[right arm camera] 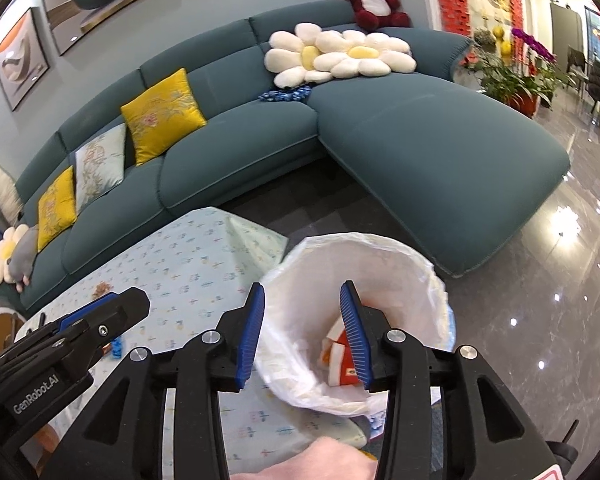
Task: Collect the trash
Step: 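Carry both cups over the white bin and open both tools, then move both open tools back over the table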
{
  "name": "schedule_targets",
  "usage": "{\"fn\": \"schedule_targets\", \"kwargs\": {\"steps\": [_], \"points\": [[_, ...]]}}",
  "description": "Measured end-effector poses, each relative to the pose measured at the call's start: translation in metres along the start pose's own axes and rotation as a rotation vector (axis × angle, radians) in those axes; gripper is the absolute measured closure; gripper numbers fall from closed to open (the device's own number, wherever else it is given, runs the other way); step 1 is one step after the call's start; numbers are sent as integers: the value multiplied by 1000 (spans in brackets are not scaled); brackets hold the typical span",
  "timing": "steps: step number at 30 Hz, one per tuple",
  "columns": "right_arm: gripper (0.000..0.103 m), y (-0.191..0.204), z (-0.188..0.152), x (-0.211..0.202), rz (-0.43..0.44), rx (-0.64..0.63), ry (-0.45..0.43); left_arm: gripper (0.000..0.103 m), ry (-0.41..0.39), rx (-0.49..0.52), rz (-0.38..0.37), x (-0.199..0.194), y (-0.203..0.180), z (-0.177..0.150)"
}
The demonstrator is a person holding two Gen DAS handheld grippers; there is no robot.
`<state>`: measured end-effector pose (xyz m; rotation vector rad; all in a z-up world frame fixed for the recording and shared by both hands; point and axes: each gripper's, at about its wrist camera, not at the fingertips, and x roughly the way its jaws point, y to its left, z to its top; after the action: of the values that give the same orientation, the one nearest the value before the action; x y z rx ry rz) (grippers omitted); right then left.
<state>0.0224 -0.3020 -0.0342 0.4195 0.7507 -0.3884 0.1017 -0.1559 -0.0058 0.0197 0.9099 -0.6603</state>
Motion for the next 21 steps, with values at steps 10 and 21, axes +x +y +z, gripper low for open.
{"fn": "schedule_targets", "kwargs": {"steps": [10, 21], "points": [[56, 74, -9, -8, 62, -103, 9, 54, -46, -91, 75, -41, 67, -8], [55, 158, -35, -1, 133, -210, 60, 48, -59, -212, 162, -71, 158, -31]]}}
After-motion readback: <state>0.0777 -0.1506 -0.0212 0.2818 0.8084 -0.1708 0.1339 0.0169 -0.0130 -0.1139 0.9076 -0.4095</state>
